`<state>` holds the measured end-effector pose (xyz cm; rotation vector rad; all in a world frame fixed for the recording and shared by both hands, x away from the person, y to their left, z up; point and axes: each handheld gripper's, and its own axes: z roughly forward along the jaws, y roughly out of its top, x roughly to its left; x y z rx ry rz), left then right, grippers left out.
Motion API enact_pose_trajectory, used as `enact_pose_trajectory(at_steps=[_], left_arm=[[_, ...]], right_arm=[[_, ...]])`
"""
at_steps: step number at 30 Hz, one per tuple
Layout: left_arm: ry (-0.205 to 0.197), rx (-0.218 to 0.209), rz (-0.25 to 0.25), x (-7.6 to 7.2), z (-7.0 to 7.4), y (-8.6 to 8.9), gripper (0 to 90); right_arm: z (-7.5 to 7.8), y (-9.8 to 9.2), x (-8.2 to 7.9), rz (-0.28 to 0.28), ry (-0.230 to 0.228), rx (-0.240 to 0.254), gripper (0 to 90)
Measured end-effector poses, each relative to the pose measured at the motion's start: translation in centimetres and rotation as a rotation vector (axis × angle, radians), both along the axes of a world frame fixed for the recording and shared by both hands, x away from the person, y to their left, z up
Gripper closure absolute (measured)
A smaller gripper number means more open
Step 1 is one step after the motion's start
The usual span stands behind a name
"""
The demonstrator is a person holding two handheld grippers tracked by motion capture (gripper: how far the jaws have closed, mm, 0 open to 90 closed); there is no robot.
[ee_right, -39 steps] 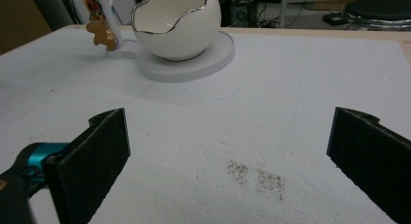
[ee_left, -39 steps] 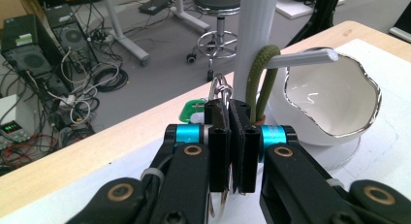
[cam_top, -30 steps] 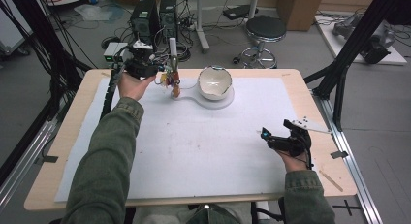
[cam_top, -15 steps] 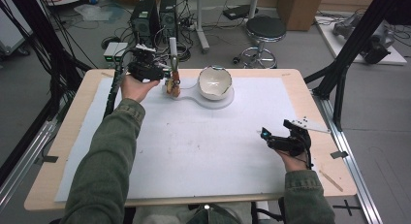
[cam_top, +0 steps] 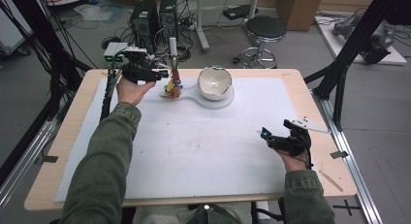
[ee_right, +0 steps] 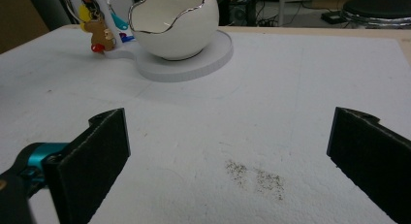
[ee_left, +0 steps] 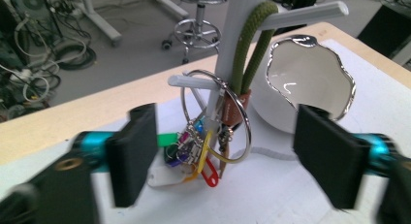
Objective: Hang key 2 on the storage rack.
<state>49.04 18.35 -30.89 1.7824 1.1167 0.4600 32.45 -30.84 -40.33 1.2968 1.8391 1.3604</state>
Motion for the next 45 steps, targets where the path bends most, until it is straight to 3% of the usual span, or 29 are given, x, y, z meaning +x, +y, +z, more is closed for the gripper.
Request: enact_pose_trajectory(at_steps=[5,29,45], left_arm=[[-0.010,0.009,0.009,-0.3,0.0,0.4,1.6],[-0.024,0.041,0.016,-4.2,-2.0,2.5,1.8],[-0.049,0.028,0.035,-6.3,-2.2,3.6,1.7]], right_arm=[[0.0,0.0,-0.1,-0.002,0.004,0.003,0.6],[0.0,0.0,-0.1,-0.005,0.000,-0.001,0.6],[0.0,0.0,-0.1,-0.005,-0.003,0.000,0.6]])
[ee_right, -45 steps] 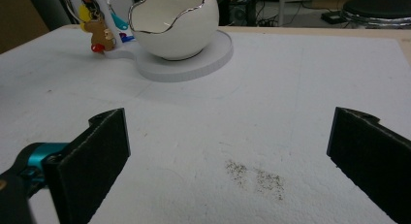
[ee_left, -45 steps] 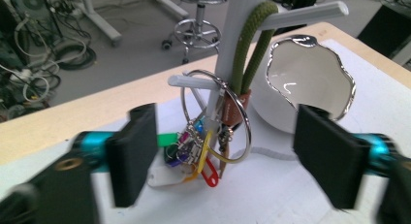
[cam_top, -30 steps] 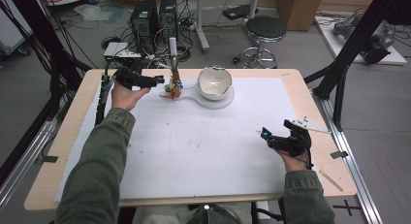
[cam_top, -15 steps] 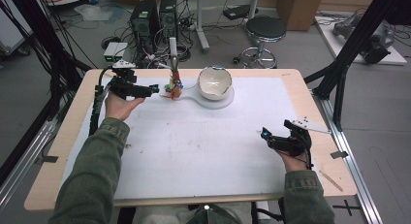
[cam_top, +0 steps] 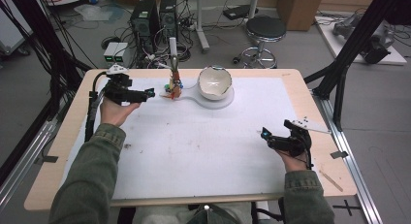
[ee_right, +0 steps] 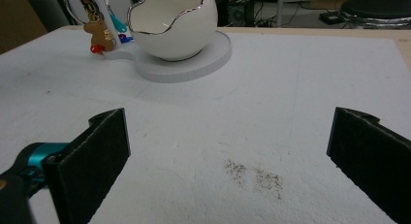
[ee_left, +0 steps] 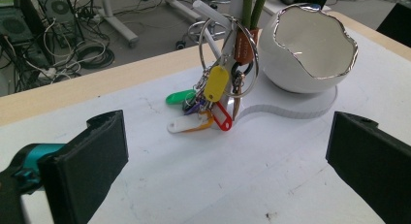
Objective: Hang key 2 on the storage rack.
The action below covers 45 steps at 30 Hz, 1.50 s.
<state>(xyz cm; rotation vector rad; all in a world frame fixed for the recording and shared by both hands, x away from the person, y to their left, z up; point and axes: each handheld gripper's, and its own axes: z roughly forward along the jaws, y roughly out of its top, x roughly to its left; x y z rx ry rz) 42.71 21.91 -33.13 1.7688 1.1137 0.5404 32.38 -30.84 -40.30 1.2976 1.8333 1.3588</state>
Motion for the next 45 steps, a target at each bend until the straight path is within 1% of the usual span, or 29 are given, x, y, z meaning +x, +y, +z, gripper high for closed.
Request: enact_pose_trajectory(at_steps=[4,5,9,12,16,17,18,19,22,26,29,34,36,39,40,42,45], left_arm=[[-0.003,0.002,0.007,-0.6,-0.3,0.4,1.8],[-0.001,0.001,0.013,-0.9,-0.4,0.5,1.7],[0.002,-0.011,0.025,-1.6,-0.7,1.0,1.7],[0.001,-0.014,0.016,-2.2,-0.9,1.3,1.8],[-0.003,-0.021,0.017,-2.9,-1.3,1.6,1.7],[0.004,-0.022,0.018,-3.1,-1.4,1.7,1.7],[0.002,-0.012,0.018,-3.2,-1.5,1.7,1.7],[-0.005,-0.005,0.027,-3.4,-1.5,1.7,1.7],[-0.027,-0.013,0.039,-4.1,-1.9,1.8,1.7],[-0.029,0.001,0.049,-4.7,-2.4,2.0,1.7],[-0.025,-0.007,0.058,-5.3,-2.6,2.3,1.8],[-0.034,-0.002,0.069,-6.6,-3.0,2.9,1.8],[-0.043,-0.008,0.084,-7.4,-3.2,3.3,1.8],[-0.054,0.004,0.104,-8.4,-3.5,3.9,1.8],[-0.055,-0.001,0.114,-8.7,-3.6,4.0,1.8],[-0.049,0.007,0.127,-9.3,-4.0,4.5,1.8],[-0.042,-0.001,0.141,-9.9,-4.5,5.1,1.8]], right_arm=[[0.0,0.0,0.0,0.000,0.007,0.003,0.6],[0.0,0.0,0.0,0.001,0.002,0.000,0.6],[0.0,0.0,0.0,0.000,0.004,0.002,0.6],[0.0,0.1,0.0,0.000,0.005,0.002,0.6],[0.0,0.1,0.0,-0.001,0.006,0.002,0.6],[0.0,0.1,0.0,-0.001,0.006,0.003,0.6],[0.0,0.1,0.0,-0.002,0.005,0.001,0.6],[0.0,0.1,0.0,-0.002,0.005,0.000,0.6],[0.0,0.1,0.0,-0.003,0.004,0.000,0.6],[0.0,0.1,0.0,-0.003,0.006,0.001,0.6],[0.0,0.0,0.0,-0.004,0.005,0.002,0.6],[0.0,0.1,0.0,-0.004,0.006,0.001,0.6],[0.0,0.0,0.0,-0.005,0.001,0.000,0.6],[0.0,0.0,-0.1,-0.008,0.003,0.005,0.6],[0.0,0.0,-0.1,-0.008,0.003,0.005,0.6],[0.0,0.0,0.0,-0.004,0.001,0.002,0.6],[0.0,0.0,0.0,-0.002,0.006,0.008,0.6]])
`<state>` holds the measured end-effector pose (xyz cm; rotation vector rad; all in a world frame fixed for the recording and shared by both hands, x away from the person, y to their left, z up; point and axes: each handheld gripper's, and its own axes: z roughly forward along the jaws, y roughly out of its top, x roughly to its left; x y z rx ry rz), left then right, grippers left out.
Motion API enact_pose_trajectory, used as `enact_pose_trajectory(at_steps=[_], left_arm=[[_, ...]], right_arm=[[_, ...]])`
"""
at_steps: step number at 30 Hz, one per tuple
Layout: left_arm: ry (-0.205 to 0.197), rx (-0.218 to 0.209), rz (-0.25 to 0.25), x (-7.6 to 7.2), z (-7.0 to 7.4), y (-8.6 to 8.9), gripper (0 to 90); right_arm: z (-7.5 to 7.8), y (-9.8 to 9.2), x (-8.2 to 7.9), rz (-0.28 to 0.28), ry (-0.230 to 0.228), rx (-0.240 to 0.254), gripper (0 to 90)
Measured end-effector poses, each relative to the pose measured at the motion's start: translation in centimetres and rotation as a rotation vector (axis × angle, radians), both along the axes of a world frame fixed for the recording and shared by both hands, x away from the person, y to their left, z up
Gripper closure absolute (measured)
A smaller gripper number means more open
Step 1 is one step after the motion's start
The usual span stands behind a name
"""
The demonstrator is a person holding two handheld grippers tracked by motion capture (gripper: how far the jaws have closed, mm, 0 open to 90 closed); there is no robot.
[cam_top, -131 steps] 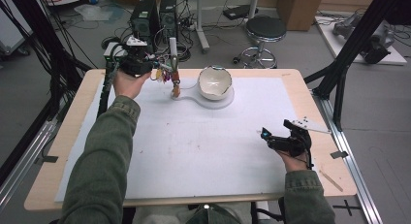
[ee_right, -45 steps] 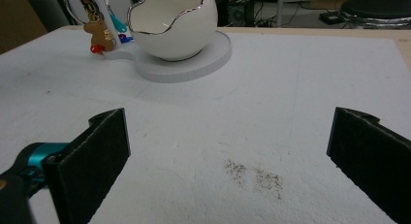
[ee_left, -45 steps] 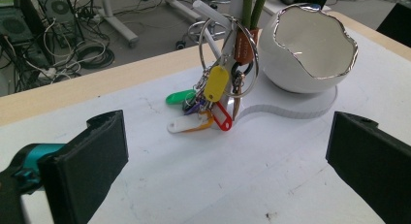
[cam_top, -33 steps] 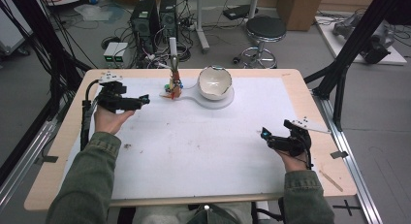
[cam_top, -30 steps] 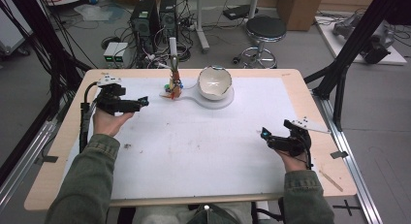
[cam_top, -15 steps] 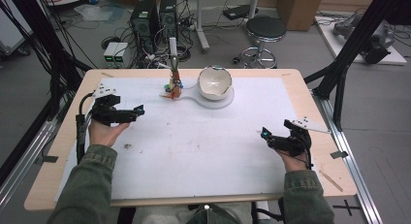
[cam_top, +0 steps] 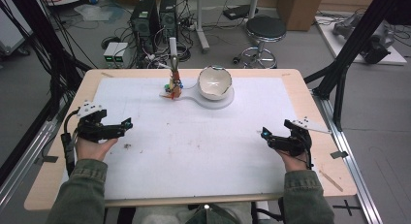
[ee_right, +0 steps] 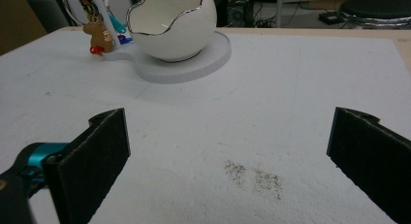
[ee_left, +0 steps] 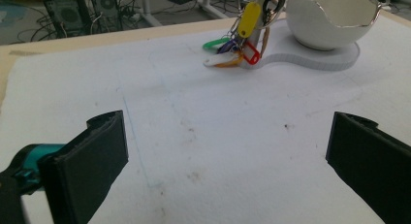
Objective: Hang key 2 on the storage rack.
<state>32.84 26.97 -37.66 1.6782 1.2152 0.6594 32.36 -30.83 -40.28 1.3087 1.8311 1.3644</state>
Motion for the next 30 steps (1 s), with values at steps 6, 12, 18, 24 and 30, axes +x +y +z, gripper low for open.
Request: enact_pose_trajectory(at_steps=[6,12,18,24,30], left_arm=[[-0.006,-0.008,0.056,-1.1,-1.3,0.9,1.7],[-0.018,-0.009,0.154,-2.4,-2.3,2.0,1.7],[-0.045,-0.004,0.254,-4.0,-2.7,3.2,1.7],[-0.081,-0.011,0.295,-4.6,-2.8,3.7,1.7],[-0.077,-0.019,0.294,-4.7,-3.1,3.9,1.7]], right_arm=[[0.0,0.0,0.0,-0.002,-0.003,-0.002,0.6],[0.0,0.0,0.0,-0.001,0.001,0.001,0.6],[0.0,0.0,0.0,-0.004,-0.001,0.007,0.6],[0.0,0.0,0.2,0.006,-0.003,0.006,0.6],[0.0,0.0,0.1,0.000,-0.003,0.006,0.6]])
